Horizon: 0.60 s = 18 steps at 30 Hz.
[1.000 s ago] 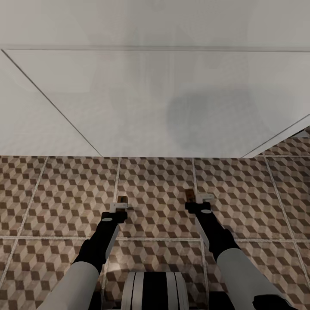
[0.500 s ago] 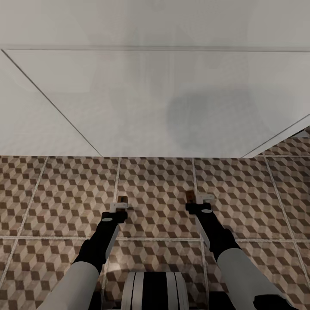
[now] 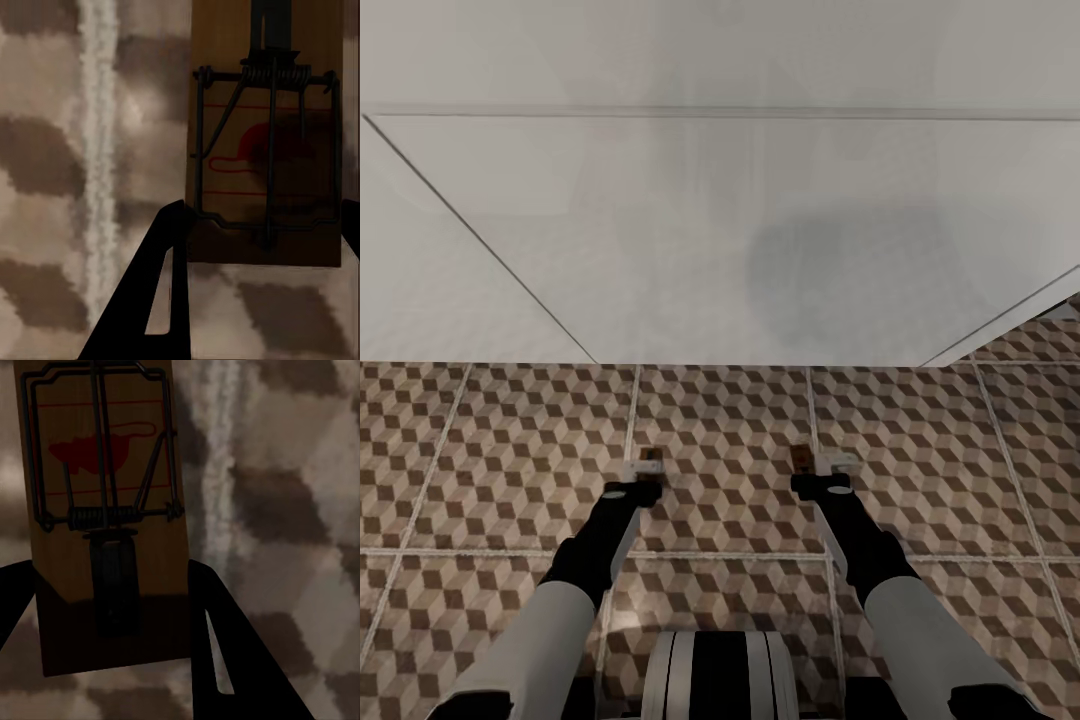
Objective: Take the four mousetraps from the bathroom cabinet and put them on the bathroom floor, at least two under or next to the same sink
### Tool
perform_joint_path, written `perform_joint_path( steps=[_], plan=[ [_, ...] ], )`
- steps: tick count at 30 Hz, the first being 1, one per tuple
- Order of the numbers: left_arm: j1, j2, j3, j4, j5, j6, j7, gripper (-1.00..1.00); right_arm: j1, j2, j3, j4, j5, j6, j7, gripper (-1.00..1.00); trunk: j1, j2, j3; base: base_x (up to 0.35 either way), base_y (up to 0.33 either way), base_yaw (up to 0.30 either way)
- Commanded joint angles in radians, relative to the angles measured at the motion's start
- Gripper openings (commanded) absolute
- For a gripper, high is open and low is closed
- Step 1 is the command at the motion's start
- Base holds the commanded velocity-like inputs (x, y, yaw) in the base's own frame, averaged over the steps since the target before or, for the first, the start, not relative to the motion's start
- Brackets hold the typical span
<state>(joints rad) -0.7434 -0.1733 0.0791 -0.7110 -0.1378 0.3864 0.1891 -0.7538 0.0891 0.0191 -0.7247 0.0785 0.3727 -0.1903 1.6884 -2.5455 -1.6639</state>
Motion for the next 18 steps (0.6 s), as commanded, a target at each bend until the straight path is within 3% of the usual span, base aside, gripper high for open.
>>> perform_joint_path(
  steps=[1,18],
  plan=[
    [-0.013,-0.001,0.004,0.019,-0.011,0.005,-0.002,-1.0,0.0,0.0,0.002,-0.001,0.006,0.008,-0.006,-1.0,0.0,0.0,-0.001,0.0,0.0,0.0],
    [-0.077,-0.001,0.004,0.094,-0.01,-0.039,-0.002,-1.0,0.0,0.003,0.005,-0.005,0.011,0.006,-0.006,-1.0,0.0,0.0,-0.001,0.0,0.0,0.0]
  ],
)
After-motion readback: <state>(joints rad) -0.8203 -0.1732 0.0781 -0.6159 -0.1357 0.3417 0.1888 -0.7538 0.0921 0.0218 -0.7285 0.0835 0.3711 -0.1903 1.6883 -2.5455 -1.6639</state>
